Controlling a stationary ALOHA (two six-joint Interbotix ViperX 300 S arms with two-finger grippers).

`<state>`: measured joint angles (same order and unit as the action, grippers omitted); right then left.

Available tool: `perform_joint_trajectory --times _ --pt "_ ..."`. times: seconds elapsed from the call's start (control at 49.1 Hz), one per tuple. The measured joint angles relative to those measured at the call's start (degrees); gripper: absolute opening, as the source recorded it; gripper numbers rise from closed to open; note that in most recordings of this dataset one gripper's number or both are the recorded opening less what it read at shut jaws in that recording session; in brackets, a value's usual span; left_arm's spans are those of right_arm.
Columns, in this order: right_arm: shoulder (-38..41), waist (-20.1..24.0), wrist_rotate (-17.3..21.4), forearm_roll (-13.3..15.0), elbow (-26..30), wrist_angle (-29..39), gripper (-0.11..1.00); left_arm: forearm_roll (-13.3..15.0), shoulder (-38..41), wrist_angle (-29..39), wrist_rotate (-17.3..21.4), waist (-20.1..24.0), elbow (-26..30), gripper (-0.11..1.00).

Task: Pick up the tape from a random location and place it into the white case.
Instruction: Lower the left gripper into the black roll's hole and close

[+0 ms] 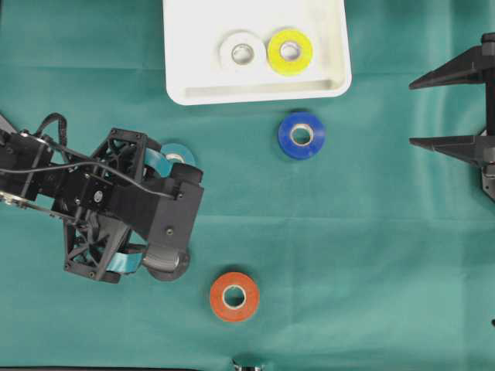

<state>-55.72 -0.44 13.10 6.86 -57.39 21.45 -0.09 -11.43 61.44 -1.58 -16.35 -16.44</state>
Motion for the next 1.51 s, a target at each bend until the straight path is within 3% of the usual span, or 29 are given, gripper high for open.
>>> perform_joint_trajectory --times 0.794,1.507 --pt "0.44 0.0 0.0 0.0 0.0 0.0 0.86 -0.35 0.0 -2.11 0.09 -0.09 -0.62 0.99" --pt "1.32 0.0 -0.09 0.0 0.0 0.0 0.86 -0.35 4.48 -16.26 0.09 0.0 -12.39 0.99"
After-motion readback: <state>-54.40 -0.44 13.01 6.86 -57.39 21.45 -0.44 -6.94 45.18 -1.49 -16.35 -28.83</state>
